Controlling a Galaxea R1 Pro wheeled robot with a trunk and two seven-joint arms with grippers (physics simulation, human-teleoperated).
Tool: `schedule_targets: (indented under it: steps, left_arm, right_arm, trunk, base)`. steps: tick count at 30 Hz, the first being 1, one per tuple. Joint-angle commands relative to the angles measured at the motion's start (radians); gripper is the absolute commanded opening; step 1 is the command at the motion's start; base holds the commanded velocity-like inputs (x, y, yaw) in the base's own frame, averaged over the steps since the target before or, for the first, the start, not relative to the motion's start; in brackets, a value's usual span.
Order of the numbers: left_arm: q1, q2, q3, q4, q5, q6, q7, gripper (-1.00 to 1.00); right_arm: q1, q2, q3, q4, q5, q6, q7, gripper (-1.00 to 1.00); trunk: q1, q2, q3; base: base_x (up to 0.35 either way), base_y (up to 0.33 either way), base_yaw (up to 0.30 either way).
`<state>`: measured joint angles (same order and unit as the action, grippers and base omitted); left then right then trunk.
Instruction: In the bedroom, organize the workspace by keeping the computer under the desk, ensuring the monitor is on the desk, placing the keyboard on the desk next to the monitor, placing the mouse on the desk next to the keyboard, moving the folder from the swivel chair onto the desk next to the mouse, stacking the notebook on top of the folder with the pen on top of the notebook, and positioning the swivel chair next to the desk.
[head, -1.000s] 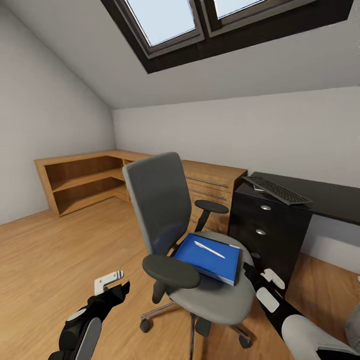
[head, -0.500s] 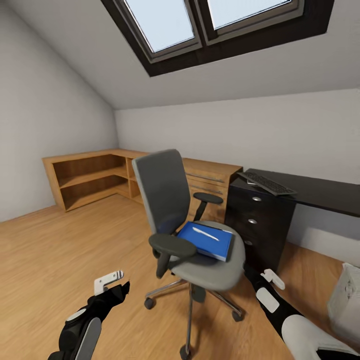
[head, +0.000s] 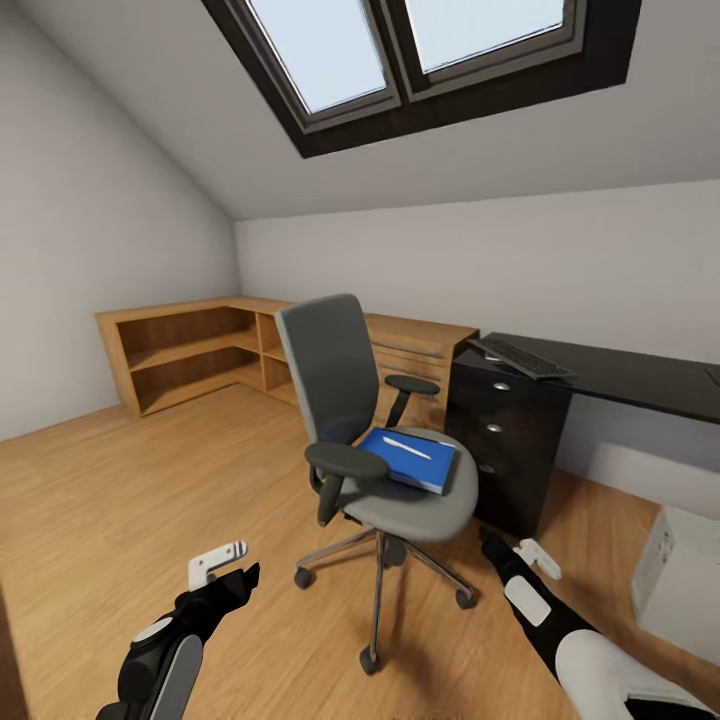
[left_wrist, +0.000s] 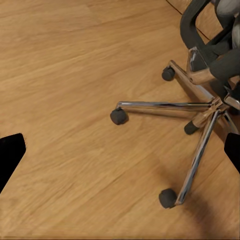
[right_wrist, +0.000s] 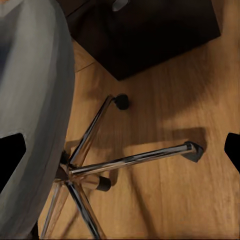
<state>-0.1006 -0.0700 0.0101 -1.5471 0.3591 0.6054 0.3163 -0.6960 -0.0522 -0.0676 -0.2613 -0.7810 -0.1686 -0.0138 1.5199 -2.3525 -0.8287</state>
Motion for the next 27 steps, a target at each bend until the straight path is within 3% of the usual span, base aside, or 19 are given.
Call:
schedule_targets:
  steps: [1, 11, 18, 27]
  left_arm:
    - [-0.001, -0.001, 0.001, -0.001, 0.011, 0.004, 0.008, 1.0]
    - [-0.001, -0.001, 0.001, -0.001, 0.009, 0.004, 0.009, 1.0]
    - [-0.001, -0.001, 0.001, -0.001, 0.01, 0.004, 0.009, 1.0]
    - [-0.001, -0.003, -0.001, -0.002, 0.009, 0.002, 0.008, 1.0]
  right_arm:
    - [0.0, 0.005, -0.001, 0.0, -0.005, -0.002, -0.001, 1.0]
    - [0.0, 0.03, 0.0, 0.002, -0.004, -0.001, 0.0, 1.0]
    - [0.0, 0.032, 0.0, 0.002, -0.003, 0.0, 0.0, 1.0]
    - [0.0, 0.032, 0.0, 0.002, -0.003, -0.001, 0.0, 1.0]
  trunk:
    - [0.0, -0.001, -0.001]
    - [0.0, -0.001, -0.001]
    - [0.0, -0.001, -0.002]
    - [0.0, -0.001, -0.002]
  base:
    - [-0.079, 0.0, 0.0]
    - [-0.025, 0.0, 0.033]
    - [-0.001, 0.0, 0.204]
    - [0.113, 0.017, 0.021]
